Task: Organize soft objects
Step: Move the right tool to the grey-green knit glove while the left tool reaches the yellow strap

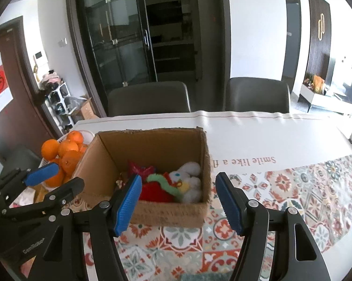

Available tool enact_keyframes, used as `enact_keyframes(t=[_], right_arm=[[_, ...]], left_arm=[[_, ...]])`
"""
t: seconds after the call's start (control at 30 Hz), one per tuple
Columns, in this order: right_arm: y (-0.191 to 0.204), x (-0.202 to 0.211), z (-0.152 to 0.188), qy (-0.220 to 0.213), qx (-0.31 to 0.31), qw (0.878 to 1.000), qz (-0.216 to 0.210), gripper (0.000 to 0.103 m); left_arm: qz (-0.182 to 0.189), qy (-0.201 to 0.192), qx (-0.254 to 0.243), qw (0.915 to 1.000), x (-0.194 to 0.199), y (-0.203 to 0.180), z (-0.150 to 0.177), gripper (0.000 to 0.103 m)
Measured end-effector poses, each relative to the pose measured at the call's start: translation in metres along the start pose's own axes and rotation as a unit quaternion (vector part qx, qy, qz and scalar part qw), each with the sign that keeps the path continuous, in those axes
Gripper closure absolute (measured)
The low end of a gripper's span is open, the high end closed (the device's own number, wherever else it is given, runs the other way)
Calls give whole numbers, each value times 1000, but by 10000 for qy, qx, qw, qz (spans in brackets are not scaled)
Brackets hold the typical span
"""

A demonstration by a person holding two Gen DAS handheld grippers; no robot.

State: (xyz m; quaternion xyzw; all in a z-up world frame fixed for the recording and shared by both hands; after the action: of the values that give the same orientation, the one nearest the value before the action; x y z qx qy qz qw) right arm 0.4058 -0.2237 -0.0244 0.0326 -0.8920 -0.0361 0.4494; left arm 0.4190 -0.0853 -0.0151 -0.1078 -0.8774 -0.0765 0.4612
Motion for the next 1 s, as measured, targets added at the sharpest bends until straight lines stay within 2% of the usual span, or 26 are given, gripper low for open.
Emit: enact_keyframes(t=[0.23, 0.53, 0.83, 1.0], right_arm=[[-13, 28, 27, -105, -34, 9999, 21, 36], [-30, 52, 70, -107, -82, 9999, 39, 36], [-47, 57, 112, 25, -136, 9999, 30, 36], [-56, 52, 135, 167, -214, 9996, 50, 36]], left_arm=[[74, -90, -117, 9999, 21, -22, 19, 46], [206, 6, -335, 9992, 32, -54, 57, 46], [293, 170, -561, 9978, 32, -87, 94, 45], [398, 404, -645, 9963, 22, -101, 118, 45]])
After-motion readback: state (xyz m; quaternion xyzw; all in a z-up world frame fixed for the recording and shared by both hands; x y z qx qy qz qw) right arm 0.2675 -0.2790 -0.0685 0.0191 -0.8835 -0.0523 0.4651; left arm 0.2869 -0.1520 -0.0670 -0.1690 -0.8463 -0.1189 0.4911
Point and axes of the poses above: each gripper's, at about its wrist camera, not at the fingertips, and x roughly against the way its jaws point, y to its left, z to its underside, the point moved 10 cm from there along -x, roughly the way its jaws point, and after that the axes turned 10 degrees about y, right-handed, at the moved point
